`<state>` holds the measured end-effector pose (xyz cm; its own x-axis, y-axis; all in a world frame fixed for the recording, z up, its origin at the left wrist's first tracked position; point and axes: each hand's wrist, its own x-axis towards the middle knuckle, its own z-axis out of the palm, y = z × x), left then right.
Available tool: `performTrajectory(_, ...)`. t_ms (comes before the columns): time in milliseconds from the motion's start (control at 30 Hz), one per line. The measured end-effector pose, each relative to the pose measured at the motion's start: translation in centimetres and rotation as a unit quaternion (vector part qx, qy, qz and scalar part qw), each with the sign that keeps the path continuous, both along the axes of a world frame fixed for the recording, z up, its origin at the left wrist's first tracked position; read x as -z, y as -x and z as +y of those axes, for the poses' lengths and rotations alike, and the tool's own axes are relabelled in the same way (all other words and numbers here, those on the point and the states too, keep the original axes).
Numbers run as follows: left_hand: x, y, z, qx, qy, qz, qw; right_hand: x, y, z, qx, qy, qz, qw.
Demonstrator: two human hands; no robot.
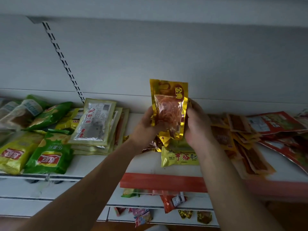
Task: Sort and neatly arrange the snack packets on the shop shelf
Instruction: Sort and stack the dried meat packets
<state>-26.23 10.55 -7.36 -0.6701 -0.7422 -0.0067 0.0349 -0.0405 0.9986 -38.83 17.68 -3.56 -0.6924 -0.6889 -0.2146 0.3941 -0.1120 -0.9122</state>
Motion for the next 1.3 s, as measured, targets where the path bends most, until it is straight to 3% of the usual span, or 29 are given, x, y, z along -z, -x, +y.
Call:
performTrajectory(100, -0.1, -0.4, 0.0, 0.044, -0.032, 0.019, 0.998, -0.4, -0.2, -0.5, -0.018, -0.026, 0.047, 0.998)
performTrajectory(200, -0.5, -0.8, -0.1, -0.042, -0.015, 0.013, 0.999, 0.0, -0.4, -0.5, -0.072, -0.027, 0.051, 0.996)
performTrajectory(333, -0.9, -1.9, -0.5, -0.086, -0.043, 0.052, 0.994, 1.7, -1.1, -0.2, -0.144, -0.126, 0.22, 0.956)
performTrajectory(433, -1.1, -2.5, -0.6, -0.051, -0.039, 0.058, 0.996, 2.6, -1.3, -0.5, -0.105, -0.118, 0.187, 0.97)
performTrajectory(500, -0.6, -3.0, -1.1, -0.045, -0.027, -0.009, 0.999, 2.9, -1.1, -0.7, -0.061, -0.098, 0.155, 0.981)
performTrajectory(567, 0.3, -3.9, -2.0, -0.048, 0.076, -0.172, 0.981, 3.2, -0.5, -0.7, -0.023, -0.088, 0.126, 0.988)
performTrajectory(667, 2.1, -4.9, -2.4, 0.036, 0.25, -0.389, 0.886, 3.4, 0.2, -0.6, 0.001, -0.057, 0.063, 0.996)
performTrajectory(767, 3.5, -5.2, -1.9, 0.047, 0.324, -0.467, 0.821, 3.5, 0.6, -0.4, 0.009, -0.048, 0.046, 0.998)
performTrajectory(867, 3.5, -5.1, -2.2, 0.024, 0.364, -0.47, 0.804, 3.6, 1.2, -0.1, 0.02, -0.053, 0.031, 0.998)
performTrajectory(1033, 2.4, -5.2, -2.8, 0.016, 0.343, -0.375, 0.861, 3.4, 1.5, 0.4, 0.009, -0.047, 0.0, 0.999)
performTrajectory(1133, 0.9, -4.7, -3.5, -0.006, 0.322, -0.37, 0.871, 3.3, 1.7, 0.7, -0.02, -0.028, -0.044, 0.998)
performTrajectory(1200, 0.1, -4.6, -4.2, -0.011, 0.257, -0.334, 0.907, 3.2, 1.8, 0.9, -0.046, -0.017, -0.082, 0.995)
performTrajectory(1300, -1.0, -5.0, -5.0, -0.006, 0.132, -0.2, 0.971, 2.9, 1.9, 1.2, -0.061, -0.005, -0.118, 0.991)
